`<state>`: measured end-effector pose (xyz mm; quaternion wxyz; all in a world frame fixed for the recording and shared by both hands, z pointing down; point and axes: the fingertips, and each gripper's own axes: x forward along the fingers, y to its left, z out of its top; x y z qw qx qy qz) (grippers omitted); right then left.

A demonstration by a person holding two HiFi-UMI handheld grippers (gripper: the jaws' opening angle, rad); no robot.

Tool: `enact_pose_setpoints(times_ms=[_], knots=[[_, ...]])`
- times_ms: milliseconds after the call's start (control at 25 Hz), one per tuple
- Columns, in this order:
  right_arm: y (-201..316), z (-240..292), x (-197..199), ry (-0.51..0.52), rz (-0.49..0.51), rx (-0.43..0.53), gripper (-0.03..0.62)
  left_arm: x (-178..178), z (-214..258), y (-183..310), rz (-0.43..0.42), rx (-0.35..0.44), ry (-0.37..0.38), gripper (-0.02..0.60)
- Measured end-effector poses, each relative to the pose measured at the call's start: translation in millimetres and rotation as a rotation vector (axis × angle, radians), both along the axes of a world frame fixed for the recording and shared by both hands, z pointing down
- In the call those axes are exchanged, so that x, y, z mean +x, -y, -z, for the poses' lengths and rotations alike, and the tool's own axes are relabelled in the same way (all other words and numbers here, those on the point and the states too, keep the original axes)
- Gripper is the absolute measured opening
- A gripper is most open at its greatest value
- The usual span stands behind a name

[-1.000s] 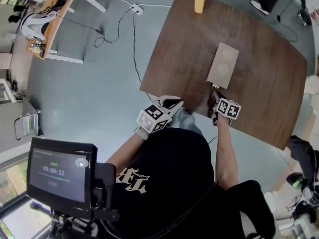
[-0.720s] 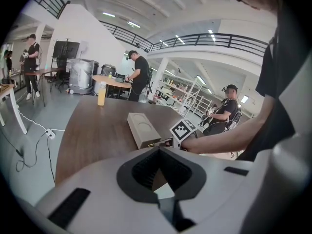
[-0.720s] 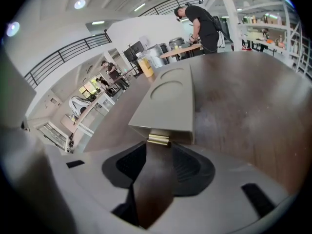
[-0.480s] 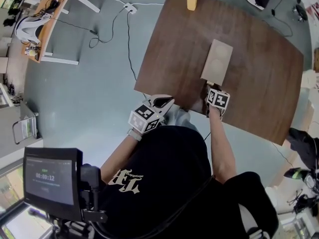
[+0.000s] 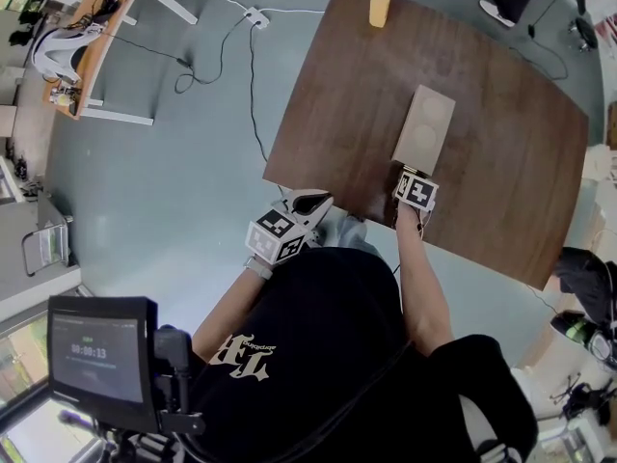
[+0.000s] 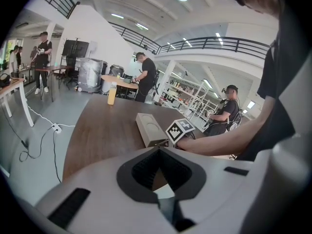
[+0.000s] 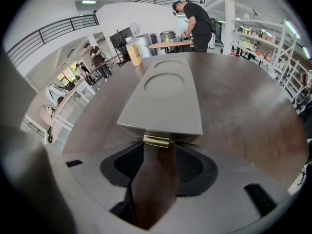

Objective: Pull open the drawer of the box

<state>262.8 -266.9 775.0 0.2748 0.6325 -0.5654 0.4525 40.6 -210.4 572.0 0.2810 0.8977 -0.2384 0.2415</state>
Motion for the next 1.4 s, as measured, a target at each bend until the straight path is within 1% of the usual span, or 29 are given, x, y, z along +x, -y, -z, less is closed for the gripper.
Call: enact_pose_setpoints(times_ms=[240,280,320,440,640,840,1000,1080,1120,1240,1280,1400], knots=[[-2.3,-2.2,7.1,0.058,-0.033,-0.008,0.184,-2.5,-0.2,3.2,0.023,0.0,-0.005,0.005],[-2.4,-2.1,7.7,0.069,-0.033,-0.007,0.192,-2.4,-0.1,3.5,0.024,0.001,-0.006,0.005],[-2.2,-1.9,8.0,0.079,-0.031,-0.006,0.216,-2.1,0.2,3.9,0.026,0.001,-0.006,0.005],[0.7,-2.8,8.0,0.09,-0.023,-0.002,0.222,-2.3,0.5,5.3,0.032,0.0,-0.005,0.005],[7.2,-11.5,7.8,0.073,-0.044,-0.024,0.222,-4.8,-0.6,4.9,0.039,-0.002,-0.002,0.005],[8.3,-16.2,8.9,0.046,-0.078,-0.056,0.221,-2.7,-1.0,5.4,0.042,-0.007,-0.016,0.005],[4.3,-11.3,-7.3,-0.002,-0.122,-0.096,0.221,-22.5,5.2,-6.0,0.044,-0.001,-0.021,0.005],[6.9,-8.9,-7.3,-0.027,-0.141,-0.11,0.221,-25.0,9.1,-7.0,0.043,-0.001,-0.024,0.005],[8.9,-9.5,-3.5,-0.033,-0.15,-0.117,0.204,-22.0,10.4,-5.0,0.042,-0.002,-0.026,0.005],[8.3,-10.5,-1.1,-0.017,-0.169,-0.146,0.189,-19.8,13.3,-3.1,0.043,-0.001,-0.029,0.005],[8.5,-9.3,-2.2,-0.013,-0.169,-0.144,0.178,-20.7,13.9,-4.2,0.044,0.0,-0.03,0.005],[8.0,-9.4,-3.7,-0.021,-0.165,-0.134,0.176,-23.7,13.0,-8.5,0.045,0.003,-0.034,0.005]])
